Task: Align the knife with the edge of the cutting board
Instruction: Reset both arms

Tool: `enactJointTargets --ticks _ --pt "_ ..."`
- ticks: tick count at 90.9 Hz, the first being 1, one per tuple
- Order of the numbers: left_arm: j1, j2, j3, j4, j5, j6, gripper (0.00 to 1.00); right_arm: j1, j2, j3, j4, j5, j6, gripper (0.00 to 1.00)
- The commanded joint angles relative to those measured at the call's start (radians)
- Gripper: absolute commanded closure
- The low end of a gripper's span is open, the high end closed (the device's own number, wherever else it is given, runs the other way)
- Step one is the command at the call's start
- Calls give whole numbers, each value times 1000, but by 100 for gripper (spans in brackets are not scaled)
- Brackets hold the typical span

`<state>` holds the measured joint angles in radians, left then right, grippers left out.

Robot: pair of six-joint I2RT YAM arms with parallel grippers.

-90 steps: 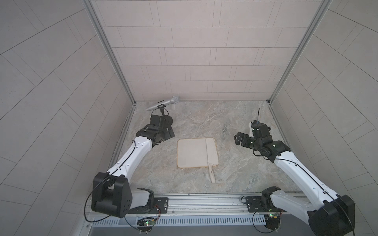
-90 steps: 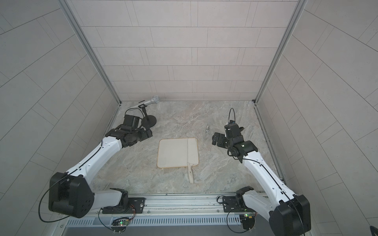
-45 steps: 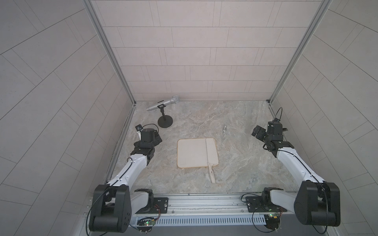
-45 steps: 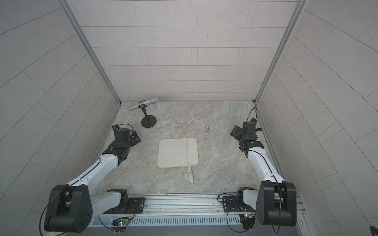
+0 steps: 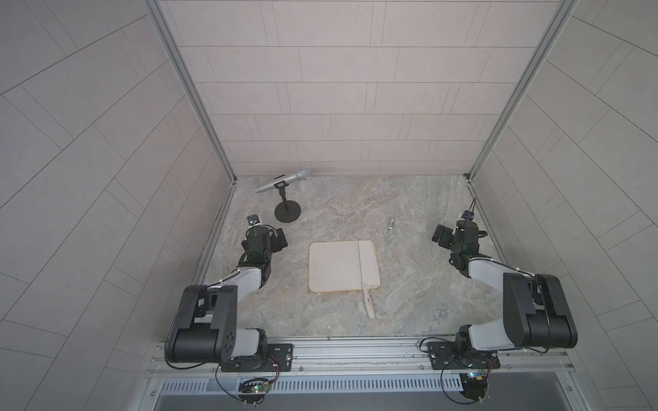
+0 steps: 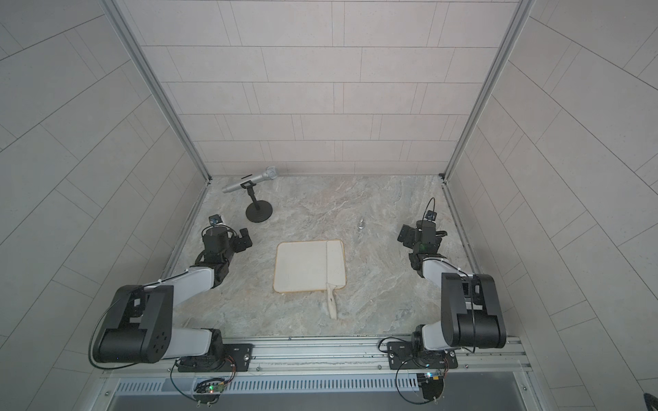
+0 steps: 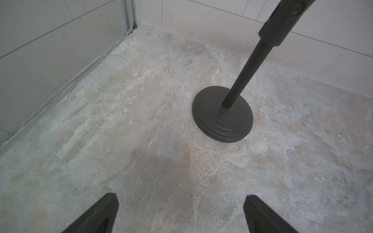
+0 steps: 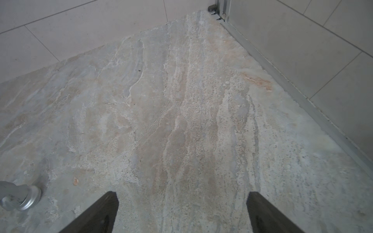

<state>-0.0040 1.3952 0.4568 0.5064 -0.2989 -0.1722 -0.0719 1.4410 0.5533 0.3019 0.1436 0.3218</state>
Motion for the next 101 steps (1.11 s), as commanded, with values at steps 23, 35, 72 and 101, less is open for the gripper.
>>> enactJointTargets --ticks 23,35,72,101 --pt "-12 142 -23 253 128 127 0 -2 -42 -106 305 18 -111 0" --pt "-22 142 -14 236 116 135 0 25 8 -144 422 9 -153 0" --pt "-22 145 -12 235 115 134 0 36 73 -169 530 -46 -194 0" --pt "-24 144 -12 235 113 135 0 37 74 -168 525 -45 -193 0"
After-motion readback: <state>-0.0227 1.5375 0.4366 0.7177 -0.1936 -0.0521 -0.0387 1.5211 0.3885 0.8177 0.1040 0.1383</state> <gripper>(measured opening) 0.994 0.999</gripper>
